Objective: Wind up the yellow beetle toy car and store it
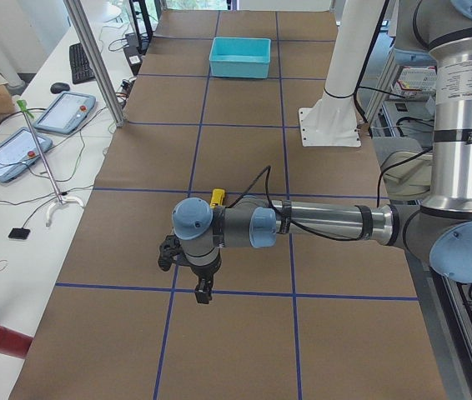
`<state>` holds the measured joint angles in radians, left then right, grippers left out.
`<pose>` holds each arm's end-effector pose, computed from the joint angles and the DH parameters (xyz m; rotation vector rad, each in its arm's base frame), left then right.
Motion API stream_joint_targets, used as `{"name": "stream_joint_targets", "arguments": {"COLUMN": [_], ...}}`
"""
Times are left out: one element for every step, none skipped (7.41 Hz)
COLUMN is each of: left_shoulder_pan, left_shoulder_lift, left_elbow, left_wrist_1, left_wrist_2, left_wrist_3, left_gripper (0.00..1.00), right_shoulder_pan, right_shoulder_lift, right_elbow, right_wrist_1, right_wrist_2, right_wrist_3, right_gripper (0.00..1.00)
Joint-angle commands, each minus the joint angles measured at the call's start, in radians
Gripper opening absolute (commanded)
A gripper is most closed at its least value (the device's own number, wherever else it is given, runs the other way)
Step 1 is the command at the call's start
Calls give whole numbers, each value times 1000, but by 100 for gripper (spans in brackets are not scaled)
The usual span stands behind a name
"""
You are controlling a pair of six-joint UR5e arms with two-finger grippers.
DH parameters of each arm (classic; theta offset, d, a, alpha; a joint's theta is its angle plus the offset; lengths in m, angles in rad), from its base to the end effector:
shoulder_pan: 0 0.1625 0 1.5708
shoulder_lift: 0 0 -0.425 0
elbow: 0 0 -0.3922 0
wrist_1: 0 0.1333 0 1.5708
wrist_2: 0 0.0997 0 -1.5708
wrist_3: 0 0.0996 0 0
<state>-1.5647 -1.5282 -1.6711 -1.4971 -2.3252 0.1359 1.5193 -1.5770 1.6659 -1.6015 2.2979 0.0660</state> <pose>-0.0622 -0.4724 0.6387 0.0338 0.7543 0.1292 0.0417 -0.4947 0.6212 0.0128 -0.7289 -0.0073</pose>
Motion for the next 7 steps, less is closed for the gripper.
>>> {"name": "stream_joint_targets", "arguments": {"left_shoulder_pan": [0, 2, 6, 12, 11, 12, 12], "left_shoulder_lift": [-1, 0, 0, 2, 3, 6, 3], "left_elbow": [4, 4, 4, 7, 1, -7, -10], "left_wrist_1": [-26, -26, -26, -25, -23, -20, -22], "left_wrist_2": [3, 3, 3, 3, 1, 1, 1], "left_wrist_3": [-1, 2, 2, 2, 2, 2, 2], "left_gripper": [100, 100, 100, 100, 100, 100, 100], "right_shoulder_pan": [-1, -1, -1, -1, -1, -1, -1], "right_shoulder_lift": [0, 0, 0, 0, 0, 0, 0], "right_elbow": [0, 0, 0, 0, 0, 0, 0], "right_wrist_1": [0, 0, 0, 0, 0, 0, 0], "right_wrist_2": [0, -2, -2, -2, -2, 0, 0], "right_wrist_3": [0, 0, 0, 0, 0, 0, 0], "right_gripper": [99, 99, 99, 99, 99, 99, 99]}}
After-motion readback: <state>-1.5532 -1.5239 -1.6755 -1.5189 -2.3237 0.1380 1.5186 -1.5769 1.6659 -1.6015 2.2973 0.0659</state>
